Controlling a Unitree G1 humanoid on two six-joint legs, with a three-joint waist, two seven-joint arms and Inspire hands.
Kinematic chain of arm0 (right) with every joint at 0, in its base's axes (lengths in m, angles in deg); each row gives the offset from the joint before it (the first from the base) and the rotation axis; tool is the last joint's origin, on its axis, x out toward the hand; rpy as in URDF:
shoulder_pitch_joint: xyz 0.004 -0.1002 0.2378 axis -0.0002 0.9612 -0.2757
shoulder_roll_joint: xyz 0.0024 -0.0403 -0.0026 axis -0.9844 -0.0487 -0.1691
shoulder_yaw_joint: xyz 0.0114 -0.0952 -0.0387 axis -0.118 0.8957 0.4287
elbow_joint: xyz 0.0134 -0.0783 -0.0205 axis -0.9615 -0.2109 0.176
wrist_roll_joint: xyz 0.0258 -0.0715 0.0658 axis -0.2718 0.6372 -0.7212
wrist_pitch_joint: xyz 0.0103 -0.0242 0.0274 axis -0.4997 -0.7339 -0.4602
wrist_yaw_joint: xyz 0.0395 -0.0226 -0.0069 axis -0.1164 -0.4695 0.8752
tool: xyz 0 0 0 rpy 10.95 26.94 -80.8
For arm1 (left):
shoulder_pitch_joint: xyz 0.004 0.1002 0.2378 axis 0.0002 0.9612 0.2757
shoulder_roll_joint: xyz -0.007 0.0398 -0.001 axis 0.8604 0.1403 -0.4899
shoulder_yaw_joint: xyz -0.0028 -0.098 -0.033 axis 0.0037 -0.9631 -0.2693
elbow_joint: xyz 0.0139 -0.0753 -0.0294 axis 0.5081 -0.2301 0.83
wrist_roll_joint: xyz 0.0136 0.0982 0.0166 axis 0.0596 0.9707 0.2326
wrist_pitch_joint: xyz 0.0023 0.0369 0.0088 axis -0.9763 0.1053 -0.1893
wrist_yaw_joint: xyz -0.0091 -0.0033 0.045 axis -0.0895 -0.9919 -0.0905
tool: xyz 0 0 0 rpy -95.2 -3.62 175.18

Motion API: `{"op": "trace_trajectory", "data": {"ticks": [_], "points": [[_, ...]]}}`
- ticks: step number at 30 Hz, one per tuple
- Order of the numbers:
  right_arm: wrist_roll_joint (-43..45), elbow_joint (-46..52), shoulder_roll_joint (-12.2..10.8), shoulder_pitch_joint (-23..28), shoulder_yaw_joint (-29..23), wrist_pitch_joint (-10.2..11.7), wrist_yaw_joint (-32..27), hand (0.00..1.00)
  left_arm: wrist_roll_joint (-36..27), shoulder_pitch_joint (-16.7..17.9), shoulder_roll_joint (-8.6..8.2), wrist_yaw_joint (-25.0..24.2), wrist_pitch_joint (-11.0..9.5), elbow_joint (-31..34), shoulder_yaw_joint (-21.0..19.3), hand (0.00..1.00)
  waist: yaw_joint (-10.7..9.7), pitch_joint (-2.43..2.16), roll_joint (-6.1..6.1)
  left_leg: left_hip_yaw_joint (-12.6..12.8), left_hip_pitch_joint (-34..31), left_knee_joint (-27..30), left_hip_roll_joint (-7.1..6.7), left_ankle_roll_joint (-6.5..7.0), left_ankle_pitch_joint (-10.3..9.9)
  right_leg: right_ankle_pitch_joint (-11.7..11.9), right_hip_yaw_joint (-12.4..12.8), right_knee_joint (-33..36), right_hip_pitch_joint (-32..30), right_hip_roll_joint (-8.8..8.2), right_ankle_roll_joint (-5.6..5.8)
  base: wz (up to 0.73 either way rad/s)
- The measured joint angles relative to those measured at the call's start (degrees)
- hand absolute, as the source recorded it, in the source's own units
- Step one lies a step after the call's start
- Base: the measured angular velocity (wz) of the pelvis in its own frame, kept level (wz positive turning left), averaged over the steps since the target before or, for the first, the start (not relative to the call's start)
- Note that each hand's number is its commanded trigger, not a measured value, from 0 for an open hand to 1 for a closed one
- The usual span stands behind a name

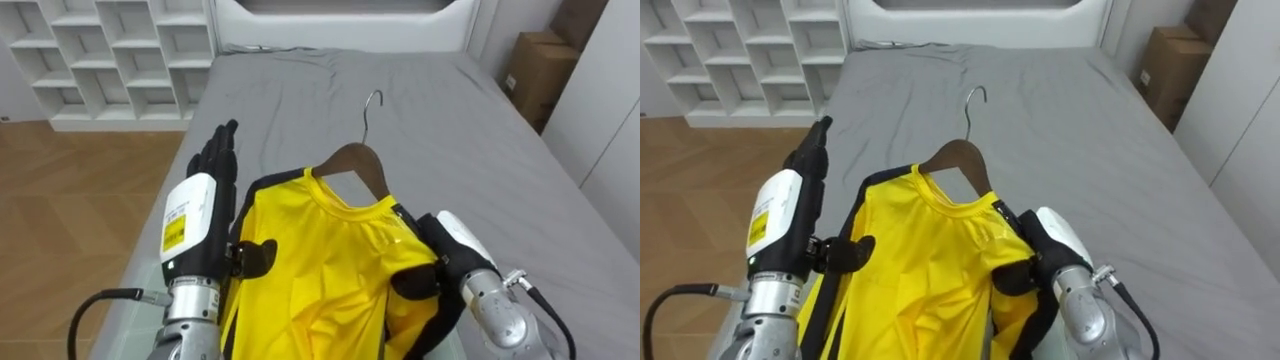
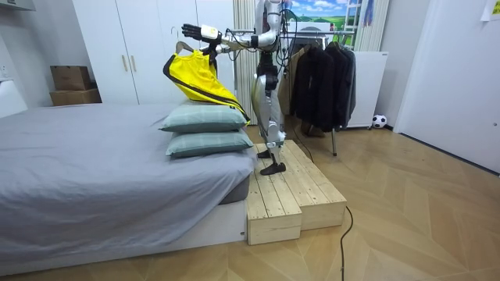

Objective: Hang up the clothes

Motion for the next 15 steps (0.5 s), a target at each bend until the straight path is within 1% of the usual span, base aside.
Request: {"op": "trace_trajectory", "data": {"ticks": [3,5,6,7,8,9,11,12,13,14,15], "points": [[3.66,3.82,0.82,0.04,-0.93,0.54,-0.76,1.0,-0.56,0.0,0.01,0.03,-0.65,0.0,-1.81,0.0,-0.22,-0.14,-0.18,-0.06,0.21,0.0,0.02,0.0,0.0,0.0,0.08,0.05,0.22,0.01,0.0,0.0],[5.22,5.92,1.29,0.75,-2.89,0.85,-2.27,1.0,-0.61,0.0,0.06,0.16,-1.65,0.0,-3.51,0.0,0.0,-0.3,-0.35,-0.16,0.56,-0.1,0.01,0.0,0.0,0.0,0.1,0.03,0.44,0.04,0.0,0.0],[5.73,6.85,1.41,1.35,-3.39,0.87,-2.63,1.0,-0.61,0.02,0.06,0.16,-1.74,0.0,-3.96,0.0,0.14,-0.31,-0.37,-0.15,0.74,-0.11,0.01,0.0,0.0,0.0,0.14,0.03,0.58,0.04,0.0,-0.03],[5.93,8.62,1.61,2.65,-4.17,0.94,-2.86,1.0,-0.61,0.14,0.07,0.28,-1.78,0.0,-4.79,0.0,0.38,-0.39,-0.4,-0.14,1.1,-0.12,0.01,0.0,0.0,0.0,0.2,0.01,0.85,0.05,0.0,0.0],[5.92,10.49,1.89,4.26,-4.41,0.98,-3.14,1.0,-0.73,0.43,0.1,0.71,-2.11,0.0,-5.73,0.0,0.35,-0.62,-0.43,-0.13,1.12,-0.14,0.0,0.0,0.0,0.0,0.2,0.0,0.9,0.05,0.0,0.0],[5.92,11.52,2.0,5.09,-4.55,1.06,-3.19,1.0,-0.84,0.56,0.12,1.15,-2.24,0.0,-6.06,0.0,0.35,-0.63,-0.44,-0.13,1.12,-0.16,0.0,0.0,0.0,0.0,0.19,0.01,0.9,0.05,0.0,0.0],[5.96,14.47,2.17,8.2,-5.33,1.52,-3.18,1.0,-1.89,1.34,0.07,1.88,-3.2,0.0,-7.84,0.0,0.46,-0.66,-0.44,-0.01,1.16,-0.45,0.01,0.0,0.0,0.0,0.57,-0.01,0.79,0.14,0.0,0.0],[6.06,15.08,2.2,8.92,-5.64,1.62,-3.16,1.0,-1.87,1.55,0.06,1.96,-3.5,0.0,-8.41,0.0,0.45,-0.66,-0.44,0.08,1.14,-0.46,0.01,0.0,0.0,0.0,0.66,-0.02,0.76,0.13,0.0,-0.03],[6.46,15.71,2.2,10.07,-6.52,2.15,-3.15,1.0,-1.83,1.79,0.05,2.19,-4.05,-0.01,-9.75,0.0,0.46,-0.67,-0.42,0.2,1.15,-0.46,0.01,0.0,0.0,0.0,0.98,-0.05,0.72,0.13,0.0,-0.07],[6.85,16.12,2.29,10.6,-7.05,2.17,-3.14,1.0,-1.79,2.25,0.05,2.59,-4.7,-0.01,-11.67,0.0,0.5,-0.74,-0.3,0.73,1.19,-0.46,0.04,0.0,0.0,0.0,1.16,-0.06,0.64,0.14,0.0,-0.12],[6.86,16.7,2.55,10.99,-7.12,2.17,-3.1,1.0,-1.98,2.59,0.05,2.77,-5.14,-0.01,-12.59,0.0,0.61,-0.8,-0.22,0.99,1.21,-0.47,0.05,0.0,0.0,0.0,1.23,-0.06,0.5,0.14,0.0,-0.17]]}}
